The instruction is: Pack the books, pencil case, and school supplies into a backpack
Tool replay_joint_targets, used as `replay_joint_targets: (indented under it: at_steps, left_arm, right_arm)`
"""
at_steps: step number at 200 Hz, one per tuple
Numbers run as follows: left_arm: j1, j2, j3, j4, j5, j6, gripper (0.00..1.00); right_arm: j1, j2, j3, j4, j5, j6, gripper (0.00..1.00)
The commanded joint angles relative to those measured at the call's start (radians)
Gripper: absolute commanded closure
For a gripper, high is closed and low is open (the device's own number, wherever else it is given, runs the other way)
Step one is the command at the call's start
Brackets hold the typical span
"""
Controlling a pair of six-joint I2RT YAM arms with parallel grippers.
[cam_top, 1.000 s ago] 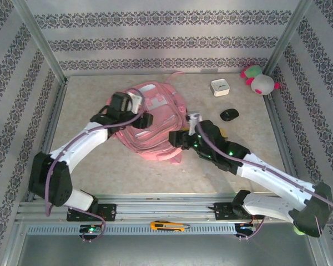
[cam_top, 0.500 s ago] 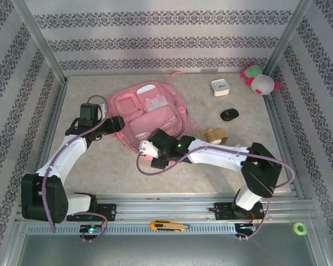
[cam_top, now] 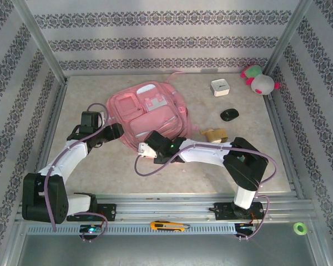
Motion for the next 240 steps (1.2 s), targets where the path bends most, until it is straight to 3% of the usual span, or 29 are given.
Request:
replay_joint_targets:
  at_steps: [1,41,72,101,177,215,240]
  left_arm:
    - [0.012,-0.055,-0.024,0.085,0.011,0.039,0.24]
    - [-0.002,-0.163,-0.156,0.305,0.086,0.138,0.28]
    - [-0.048,-0.210,-0.242,0.454,0.133,0.206,0.30]
    - [-0.115,-0.212,-0.288,0.510,0.091,0.262,0.30]
    - [-0.137,-0.070,-0.313,0.708,0.014,0.176,0.45]
    - [-0.138,-0.001,-0.283,0.755,0.013,0.156,0.60]
    - [-0.138,0.022,-0.272,0.778,0.029,0.150,0.79]
  right_arm:
    - [-0.064,-0.156,0.032,-0.092,-0.090,-0.011,1.00]
    - [-0.157,-0.281,0.110,-0.247,-0.279,-0.073,1.00]
    - [-0.223,-0.283,0.211,-0.341,-0.337,-0.106,1.00]
    - [-0.266,-0.268,0.310,-0.423,-0.373,-0.139,1.00]
    - [-0.284,-0.262,0.357,-0.458,-0.405,-0.159,1.00]
    - [-0.286,-0.262,0.367,-0.458,-0.420,-0.150,1.00]
    - [-0.293,-0.268,0.369,-0.453,-0.431,-0.140,1.00]
